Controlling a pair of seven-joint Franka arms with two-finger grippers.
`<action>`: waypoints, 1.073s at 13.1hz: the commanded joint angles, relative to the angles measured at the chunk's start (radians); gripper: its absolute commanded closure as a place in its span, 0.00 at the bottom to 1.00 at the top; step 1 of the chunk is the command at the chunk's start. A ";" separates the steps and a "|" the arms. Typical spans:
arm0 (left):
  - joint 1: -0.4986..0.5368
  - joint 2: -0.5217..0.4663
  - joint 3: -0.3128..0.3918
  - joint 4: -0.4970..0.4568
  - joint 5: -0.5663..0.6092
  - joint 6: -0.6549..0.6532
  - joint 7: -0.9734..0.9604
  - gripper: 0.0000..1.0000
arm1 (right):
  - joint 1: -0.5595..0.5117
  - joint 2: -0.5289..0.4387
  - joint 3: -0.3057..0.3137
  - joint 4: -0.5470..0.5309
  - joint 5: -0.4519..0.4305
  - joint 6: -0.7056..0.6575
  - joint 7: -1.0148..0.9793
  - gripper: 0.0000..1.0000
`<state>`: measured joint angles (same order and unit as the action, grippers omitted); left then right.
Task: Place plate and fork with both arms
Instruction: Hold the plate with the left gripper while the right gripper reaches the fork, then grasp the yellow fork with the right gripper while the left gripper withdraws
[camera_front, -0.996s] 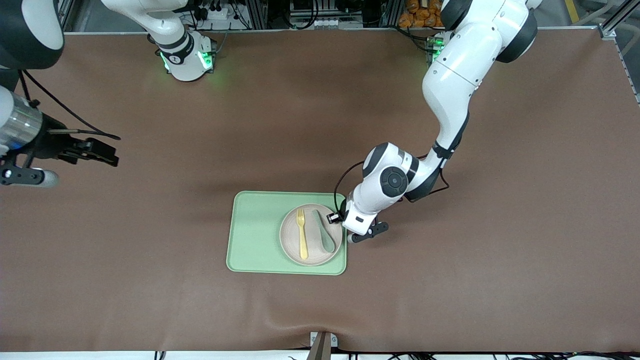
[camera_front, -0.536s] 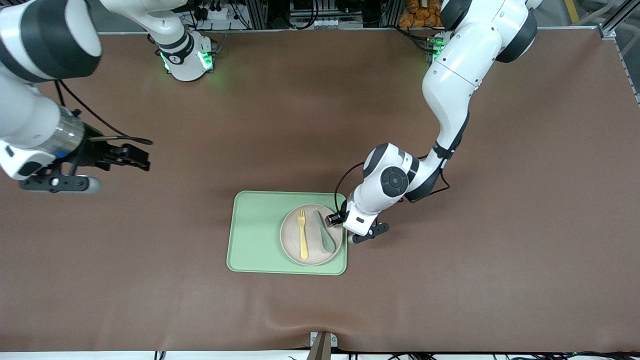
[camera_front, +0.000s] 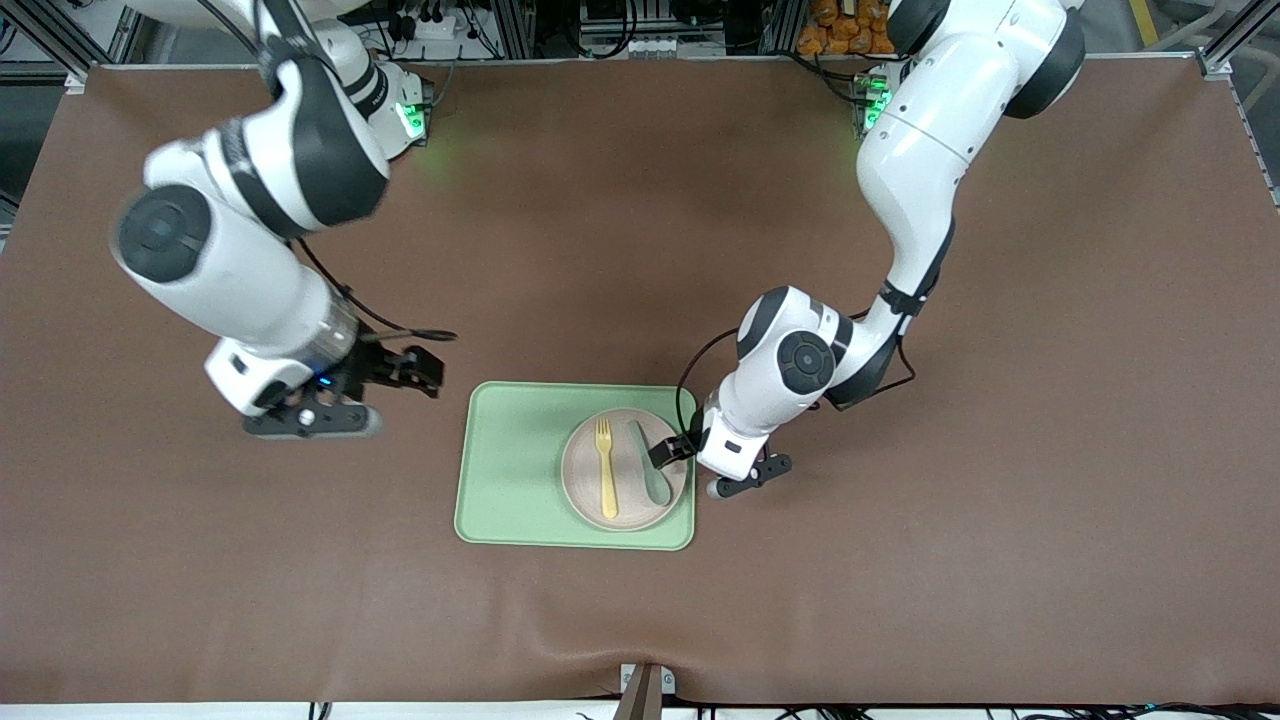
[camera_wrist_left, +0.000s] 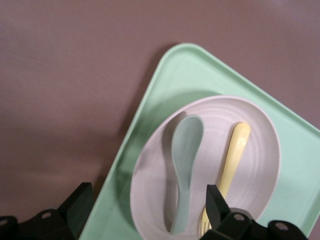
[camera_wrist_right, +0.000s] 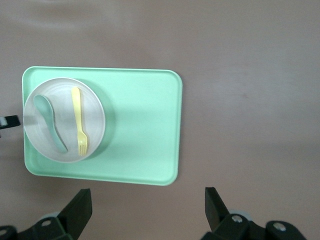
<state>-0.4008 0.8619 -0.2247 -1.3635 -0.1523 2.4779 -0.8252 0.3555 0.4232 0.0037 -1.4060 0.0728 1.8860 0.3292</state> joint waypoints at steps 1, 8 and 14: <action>0.039 -0.093 0.004 -0.023 0.017 -0.112 0.021 0.00 | 0.071 0.178 -0.008 0.195 0.013 -0.010 0.072 0.00; 0.197 -0.245 0.002 -0.031 0.017 -0.445 0.254 0.00 | 0.184 0.377 -0.011 0.257 -0.014 0.214 0.068 0.19; 0.339 -0.397 0.004 -0.042 0.032 -0.723 0.448 0.00 | 0.229 0.468 -0.013 0.257 -0.085 0.312 0.074 0.30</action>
<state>-0.0904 0.5408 -0.2151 -1.3655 -0.1485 1.8099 -0.4033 0.5666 0.8474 0.0010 -1.1954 0.0083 2.1685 0.3939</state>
